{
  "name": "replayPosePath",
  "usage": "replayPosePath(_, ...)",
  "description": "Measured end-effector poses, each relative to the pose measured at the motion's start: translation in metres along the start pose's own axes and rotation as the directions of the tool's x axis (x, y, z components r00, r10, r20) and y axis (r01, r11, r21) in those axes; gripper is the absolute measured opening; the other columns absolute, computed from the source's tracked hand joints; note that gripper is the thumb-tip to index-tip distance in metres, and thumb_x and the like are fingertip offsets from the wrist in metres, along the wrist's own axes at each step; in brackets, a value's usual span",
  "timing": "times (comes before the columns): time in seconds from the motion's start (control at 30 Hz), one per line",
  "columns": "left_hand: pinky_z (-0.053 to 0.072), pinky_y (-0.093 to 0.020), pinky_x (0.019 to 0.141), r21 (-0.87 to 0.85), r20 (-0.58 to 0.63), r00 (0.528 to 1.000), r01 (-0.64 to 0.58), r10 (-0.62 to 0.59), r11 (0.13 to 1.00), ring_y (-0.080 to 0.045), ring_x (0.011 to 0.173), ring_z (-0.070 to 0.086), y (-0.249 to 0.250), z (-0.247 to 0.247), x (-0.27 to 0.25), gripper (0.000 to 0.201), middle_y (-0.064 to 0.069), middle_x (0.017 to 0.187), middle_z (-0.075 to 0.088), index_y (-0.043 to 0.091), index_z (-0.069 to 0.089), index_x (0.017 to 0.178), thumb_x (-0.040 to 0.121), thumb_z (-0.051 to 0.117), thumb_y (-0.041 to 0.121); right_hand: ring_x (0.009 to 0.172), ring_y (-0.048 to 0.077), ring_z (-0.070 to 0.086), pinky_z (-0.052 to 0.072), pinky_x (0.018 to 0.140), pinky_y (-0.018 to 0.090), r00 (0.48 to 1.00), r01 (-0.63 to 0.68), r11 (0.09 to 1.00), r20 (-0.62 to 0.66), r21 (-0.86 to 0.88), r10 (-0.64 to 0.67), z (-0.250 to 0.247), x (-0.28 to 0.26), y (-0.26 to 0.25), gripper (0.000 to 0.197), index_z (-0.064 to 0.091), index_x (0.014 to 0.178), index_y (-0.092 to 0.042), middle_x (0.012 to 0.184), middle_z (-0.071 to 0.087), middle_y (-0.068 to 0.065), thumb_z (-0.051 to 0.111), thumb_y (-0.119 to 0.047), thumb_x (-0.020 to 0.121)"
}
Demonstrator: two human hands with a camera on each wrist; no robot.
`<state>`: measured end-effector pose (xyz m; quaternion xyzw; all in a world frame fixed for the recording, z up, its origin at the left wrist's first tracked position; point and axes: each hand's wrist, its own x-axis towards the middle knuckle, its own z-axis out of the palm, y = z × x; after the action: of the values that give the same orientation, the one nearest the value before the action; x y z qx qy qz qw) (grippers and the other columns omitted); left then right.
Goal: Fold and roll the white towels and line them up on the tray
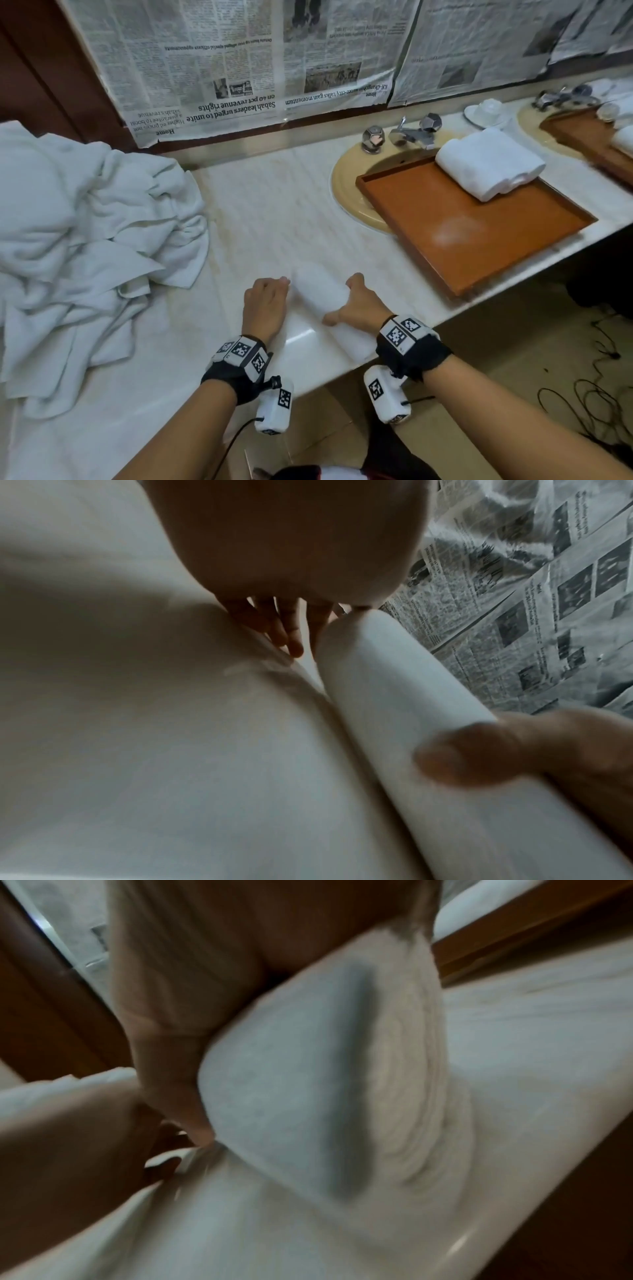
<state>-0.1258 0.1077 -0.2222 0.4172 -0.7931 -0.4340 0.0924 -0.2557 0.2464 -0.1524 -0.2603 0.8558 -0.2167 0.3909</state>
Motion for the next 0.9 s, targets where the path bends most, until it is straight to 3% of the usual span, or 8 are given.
replayPosePath(0.1, 0.022, -0.026, 0.096, 0.032, -0.045, 0.999, 0.023, -0.022, 0.999, -0.022, 0.127, 0.036, 0.016, 0.026, 0.015, 0.047, 0.002, 0.131, 0.051, 0.026, 0.065, 0.114, 0.091, 0.032, 0.050, 0.099, 0.025, 0.058, 0.053, 0.083, 0.041, 0.999, -0.023, 0.963, -0.025, 0.268, 0.031, -0.045, 0.007, 0.018, 0.076, 0.029, 0.119, -0.018, 0.111, 0.053, 0.005, 0.083, -0.032, 0.068)
replayPosePath(0.2, 0.025, -0.033, 0.103, 0.038, -0.052, 0.995, 0.090, -0.088, 0.995, -0.022, 0.132, 0.030, 0.062, 0.056, 0.030, 0.040, 0.005, 0.139, 0.044, 0.024, 0.061, 0.125, 0.096, 0.041, 0.043, 0.099, 0.025, 0.060, 0.053, 0.086, 0.048, 1.000, 0.019, 0.913, -0.030, 0.408, -0.008, -0.109, 0.015, 0.035, 0.080, 0.032, 0.122, -0.018, 0.113, 0.054, 0.005, 0.085, -0.032, 0.063)
replayPosePath(0.33, 0.023, -0.034, 0.105, 0.073, 0.022, 0.995, 0.092, -0.094, 0.993, -0.023, 0.133, 0.037, 0.133, 0.099, 0.066, 0.069, -0.004, 0.140, 0.050, 0.017, 0.059, 0.128, 0.079, 0.028, 0.055, 0.095, 0.029, 0.062, 0.056, 0.079, 0.050, 0.998, 0.057, 0.870, -0.043, 0.489, -0.041, -0.209, 0.047, 0.055, 0.070, 0.033, 0.121, -0.017, 0.113, 0.054, 0.009, 0.082, -0.024, 0.071)
replayPosePath(0.43, 0.023, -0.035, 0.108, 0.128, 0.022, 0.996, 0.088, -0.092, 0.988, -0.026, 0.132, 0.042, 0.183, 0.126, 0.091, 0.057, -0.009, 0.140, 0.052, 0.012, 0.055, 0.133, 0.096, 0.035, 0.051, 0.092, 0.030, 0.065, 0.057, 0.076, 0.051, 0.994, 0.059, 0.877, -0.109, 0.477, -0.008, -0.265, 0.089, 0.072, 0.079, 0.033, 0.118, -0.017, 0.112, 0.056, 0.009, 0.087, -0.029, 0.062)
replayPosePath(0.5, 0.026, -0.038, 0.108, 0.127, -0.026, 0.990, 0.143, -0.140, 0.982, -0.031, 0.131, 0.043, 0.207, 0.141, 0.105, 0.052, -0.016, 0.139, 0.050, 0.013, 0.049, 0.137, 0.100, 0.038, 0.047, 0.093, 0.028, 0.062, 0.056, 0.081, 0.051, 0.987, 0.061, 0.909, -0.159, 0.413, 0.006, -0.290, 0.114, 0.082, 0.079, 0.030, 0.118, -0.017, 0.112, 0.055, 0.008, 0.086, -0.031, 0.063)
replayPosePath(0.67, 0.031, -0.048, 0.107, 0.110, -0.127, 0.928, 0.363, -0.349, 0.925, -0.041, 0.133, 0.029, 0.237, 0.164, 0.125, 0.071, -0.021, 0.143, 0.030, 0.023, 0.027, 0.149, 0.091, 0.043, 0.061, 0.112, 0.033, 0.054, 0.045, 0.085, 0.037, 0.974, 0.002, 0.995, -0.225, 0.099, 0.020, -0.322, 0.166, 0.086, 0.084, 0.025, 0.135, -0.007, 0.129, 0.049, 0.013, 0.077, -0.037, 0.076)
replayPosePath(0.77, 0.035, -0.050, 0.101, 0.212, -0.179, 0.923, 0.374, -0.341, 0.903, -0.041, 0.128, 0.031, 0.241, 0.172, 0.132, 0.061, -0.019, 0.142, 0.026, 0.024, 0.027, 0.146, 0.094, 0.042, 0.053, 0.116, 0.036, 0.054, 0.041, 0.082, 0.035, 0.964, 0.024, 1.000, -0.263, -0.013, -0.026, -0.325, 0.187, 0.078, 0.091, 0.015, 0.143, -0.007, 0.133, 0.050, 0.017, 0.074, -0.035, 0.080)
replayPosePath(0.9, 0.036, -0.053, 0.098, 0.301, -0.228, 0.920, 0.379, -0.320, 0.875, -0.042, 0.124, 0.033, 0.236, 0.180, 0.137, 0.052, -0.021, 0.141, 0.029, 0.024, 0.024, 0.146, 0.100, 0.032, 0.045, 0.107, 0.039, 0.056, 0.041, 0.076, 0.037, 0.944, 0.073, 0.983, -0.308, -0.169, -0.123, -0.320, 0.205, 0.078, 0.082, 0.017, 0.142, -0.012, 0.123, 0.053, 0.019, 0.071, -0.027, 0.082)
